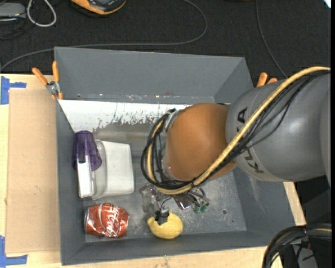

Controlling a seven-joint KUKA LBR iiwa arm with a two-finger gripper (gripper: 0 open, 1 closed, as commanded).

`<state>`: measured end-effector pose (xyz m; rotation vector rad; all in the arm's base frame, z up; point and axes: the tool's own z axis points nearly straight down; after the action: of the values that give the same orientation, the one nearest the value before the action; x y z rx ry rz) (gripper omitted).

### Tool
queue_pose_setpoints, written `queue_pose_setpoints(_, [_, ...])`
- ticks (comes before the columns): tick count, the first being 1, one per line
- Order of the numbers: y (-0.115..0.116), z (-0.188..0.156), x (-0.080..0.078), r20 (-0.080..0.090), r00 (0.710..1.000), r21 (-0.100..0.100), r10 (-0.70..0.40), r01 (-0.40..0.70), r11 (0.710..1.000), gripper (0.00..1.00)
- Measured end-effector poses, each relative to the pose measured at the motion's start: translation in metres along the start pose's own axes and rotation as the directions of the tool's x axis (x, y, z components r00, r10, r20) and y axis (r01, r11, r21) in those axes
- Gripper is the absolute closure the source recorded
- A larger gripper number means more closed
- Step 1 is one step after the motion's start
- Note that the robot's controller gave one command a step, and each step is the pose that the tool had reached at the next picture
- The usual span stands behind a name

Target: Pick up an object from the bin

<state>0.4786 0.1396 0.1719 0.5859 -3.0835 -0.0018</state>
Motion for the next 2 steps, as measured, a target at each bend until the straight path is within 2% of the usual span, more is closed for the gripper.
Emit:
queue_pose_setpoints(1, [0.062,0.021,-0.041,0.010,0.984,-0.003,0.179,-0.178,0.984,1.00])
queue_pose_setpoints(2, [0.060,0.033,-0.038,0.013,0.991,-0.004,0.133,-0.133,0.991,1.00])
